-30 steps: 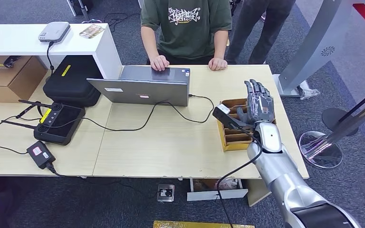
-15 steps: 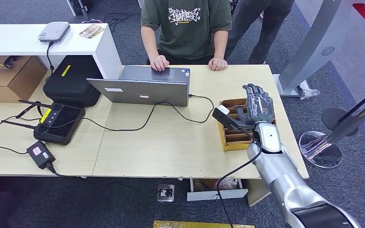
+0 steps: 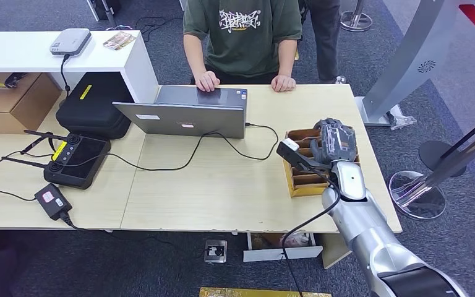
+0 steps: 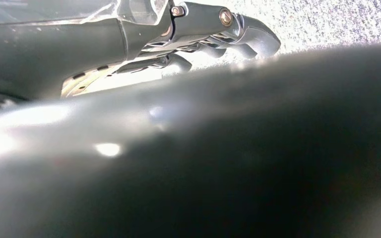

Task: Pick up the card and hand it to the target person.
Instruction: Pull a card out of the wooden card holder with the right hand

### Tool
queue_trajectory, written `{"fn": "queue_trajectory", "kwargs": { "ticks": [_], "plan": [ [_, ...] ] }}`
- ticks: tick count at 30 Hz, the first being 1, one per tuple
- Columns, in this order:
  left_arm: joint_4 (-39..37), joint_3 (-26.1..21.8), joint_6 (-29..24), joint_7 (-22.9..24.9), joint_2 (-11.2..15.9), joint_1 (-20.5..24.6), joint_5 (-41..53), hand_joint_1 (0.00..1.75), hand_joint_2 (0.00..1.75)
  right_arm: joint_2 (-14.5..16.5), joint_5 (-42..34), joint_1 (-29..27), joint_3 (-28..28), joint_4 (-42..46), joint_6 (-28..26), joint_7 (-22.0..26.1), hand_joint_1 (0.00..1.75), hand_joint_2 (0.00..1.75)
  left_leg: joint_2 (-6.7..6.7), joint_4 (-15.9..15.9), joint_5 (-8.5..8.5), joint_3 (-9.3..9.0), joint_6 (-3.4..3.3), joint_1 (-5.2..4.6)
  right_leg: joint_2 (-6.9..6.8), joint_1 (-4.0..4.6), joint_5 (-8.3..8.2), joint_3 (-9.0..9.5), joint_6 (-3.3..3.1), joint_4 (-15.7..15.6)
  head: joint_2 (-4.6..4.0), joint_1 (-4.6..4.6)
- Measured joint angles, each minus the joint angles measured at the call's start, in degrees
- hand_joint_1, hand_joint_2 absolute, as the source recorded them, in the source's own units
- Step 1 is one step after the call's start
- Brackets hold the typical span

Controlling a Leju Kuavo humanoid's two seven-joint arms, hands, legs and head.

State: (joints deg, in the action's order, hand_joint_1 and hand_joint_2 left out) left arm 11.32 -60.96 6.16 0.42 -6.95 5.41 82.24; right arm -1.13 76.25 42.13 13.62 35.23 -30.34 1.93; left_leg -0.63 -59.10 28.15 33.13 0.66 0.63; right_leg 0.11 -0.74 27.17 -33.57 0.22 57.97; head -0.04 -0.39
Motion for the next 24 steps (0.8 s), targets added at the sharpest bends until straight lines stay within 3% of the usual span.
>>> {"fn": "queue_trajectory", "kwargs": {
  "ticks": [8,19,24],
  "plan": [
    [0.0,0.0,0.0,0.0,0.0,0.0,0.0,0.00,0.00,-0.4,0.0,-0.4,0.0,-0.3,0.0,-0.2,1.04,1.75,0.00,0.0,0.00,0.00,0.00,0.00,0.00,0.00,0.00,0.00,0.00,0.0,0.00,0.00],
    [0.0,0.0,0.0,-0.7,0.0,0.0,-0.2,0.00,0.00,-0.4,0.0,0.2,0.0,-1.6,0.3,0.9,1.72,1.75,0.00,0.0,0.00,0.00,0.00,0.00,-0.01,0.00,0.00,0.01,0.00,0.0,0.00,0.00],
    [0.0,0.0,0.0,0.0,0.0,0.0,-0.6,0.00,0.00,-0.2,-1.0,0.4,0.0,-1.7,-1.5,3.1,1.75,1.75,-0.01,0.0,0.00,0.03,0.00,0.00,-0.01,0.00,0.00,0.01,0.00,0.0,-0.01,0.01]
  ]
}}
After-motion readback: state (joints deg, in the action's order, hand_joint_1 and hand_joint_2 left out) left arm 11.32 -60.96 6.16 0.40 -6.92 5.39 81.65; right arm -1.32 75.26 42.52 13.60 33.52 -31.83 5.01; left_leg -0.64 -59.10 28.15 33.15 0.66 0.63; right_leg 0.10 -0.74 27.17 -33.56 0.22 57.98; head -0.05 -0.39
